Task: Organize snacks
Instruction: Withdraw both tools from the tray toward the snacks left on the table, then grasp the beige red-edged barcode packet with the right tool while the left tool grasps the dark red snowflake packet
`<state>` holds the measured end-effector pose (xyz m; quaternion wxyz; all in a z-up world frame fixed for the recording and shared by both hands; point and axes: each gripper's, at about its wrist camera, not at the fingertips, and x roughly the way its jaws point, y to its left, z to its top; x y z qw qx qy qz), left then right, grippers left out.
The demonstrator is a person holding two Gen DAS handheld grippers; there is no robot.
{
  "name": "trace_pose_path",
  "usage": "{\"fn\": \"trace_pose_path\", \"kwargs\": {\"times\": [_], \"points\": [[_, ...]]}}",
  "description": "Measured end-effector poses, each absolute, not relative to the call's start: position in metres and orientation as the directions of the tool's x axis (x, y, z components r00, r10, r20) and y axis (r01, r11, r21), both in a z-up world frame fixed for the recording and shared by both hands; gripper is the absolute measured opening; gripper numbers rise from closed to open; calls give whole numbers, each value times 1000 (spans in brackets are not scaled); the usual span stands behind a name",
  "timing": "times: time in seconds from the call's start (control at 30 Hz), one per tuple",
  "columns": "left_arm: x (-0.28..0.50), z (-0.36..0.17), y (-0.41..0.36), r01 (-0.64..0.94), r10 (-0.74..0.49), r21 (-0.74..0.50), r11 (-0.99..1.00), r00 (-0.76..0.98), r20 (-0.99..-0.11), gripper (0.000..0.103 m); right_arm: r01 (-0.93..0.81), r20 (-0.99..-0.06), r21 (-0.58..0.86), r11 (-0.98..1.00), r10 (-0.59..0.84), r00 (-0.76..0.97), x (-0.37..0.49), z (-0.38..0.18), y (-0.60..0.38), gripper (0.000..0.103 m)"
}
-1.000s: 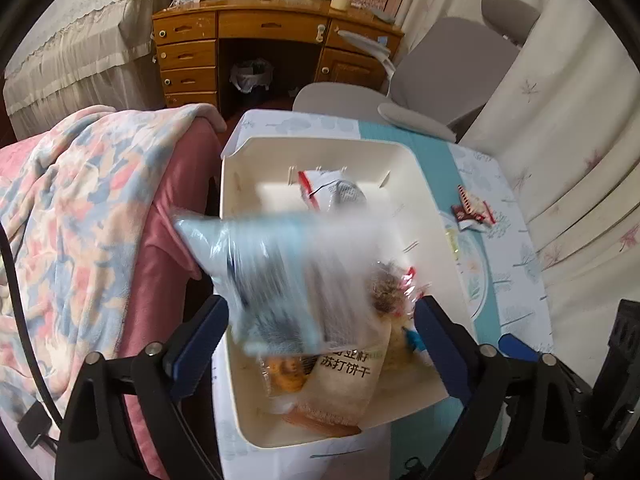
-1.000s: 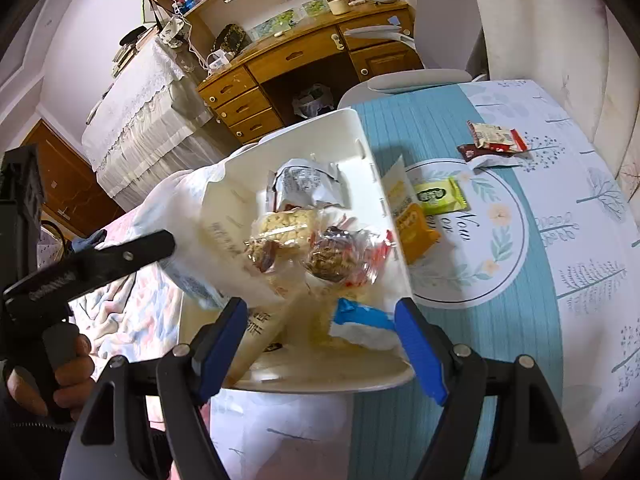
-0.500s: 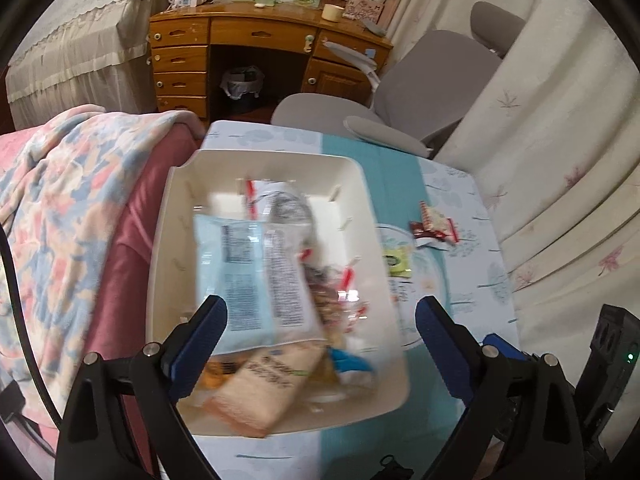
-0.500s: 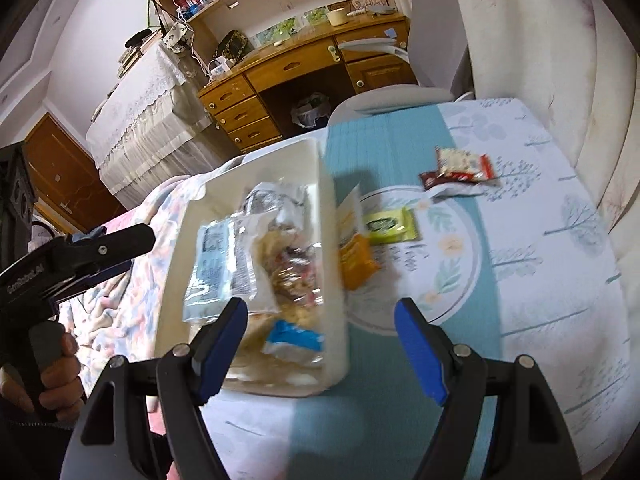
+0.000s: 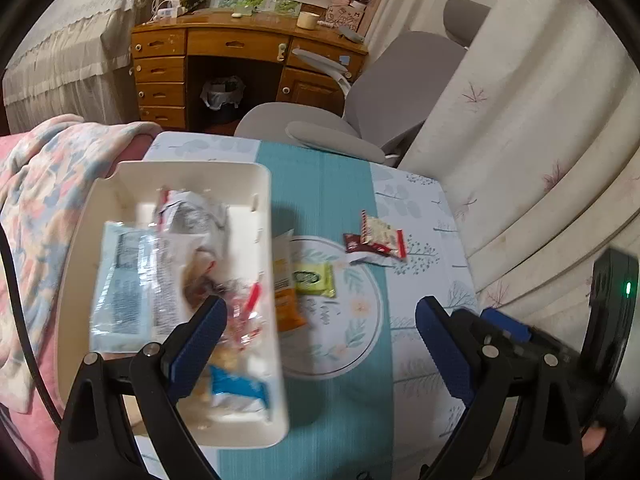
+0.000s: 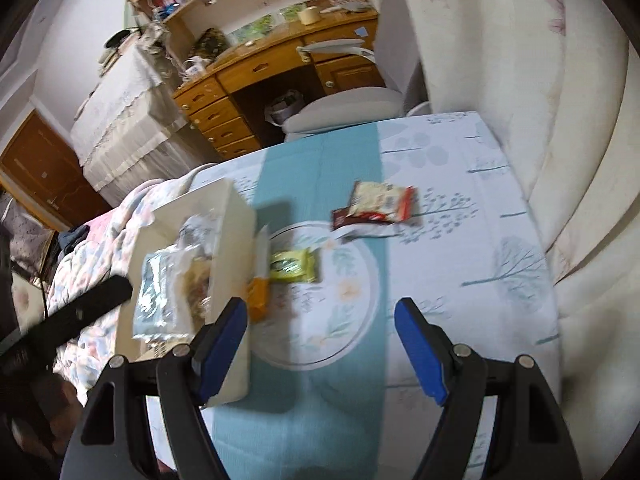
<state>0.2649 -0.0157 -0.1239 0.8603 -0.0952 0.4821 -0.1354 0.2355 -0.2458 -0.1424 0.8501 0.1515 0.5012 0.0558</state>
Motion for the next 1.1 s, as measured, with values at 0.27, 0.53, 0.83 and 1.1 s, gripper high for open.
{"fn": "trace_pose_path", "kwargs": {"times": [0.27, 0.53, 0.83, 1.1], "points": [[286, -139, -80, 156, -286, -240, 958, 541, -790, 95, 114, -828, 418, 901, 327, 456, 291, -139, -302, 77], [316, -171, -121, 149, -243, -192, 970, 584, -775, 95, 215, -840, 513, 831, 435, 324, 360, -163, -330, 77], [348, -222, -148, 144, -187, -126, 982, 586, -789, 95, 292, -891, 454, 842, 431, 144, 425, -215, -332, 77], [363, -260, -169, 218, -141, -12, 976, 585, -799, 90, 275, -928, 352, 895, 371, -20, 459, -267, -319, 77]]}}
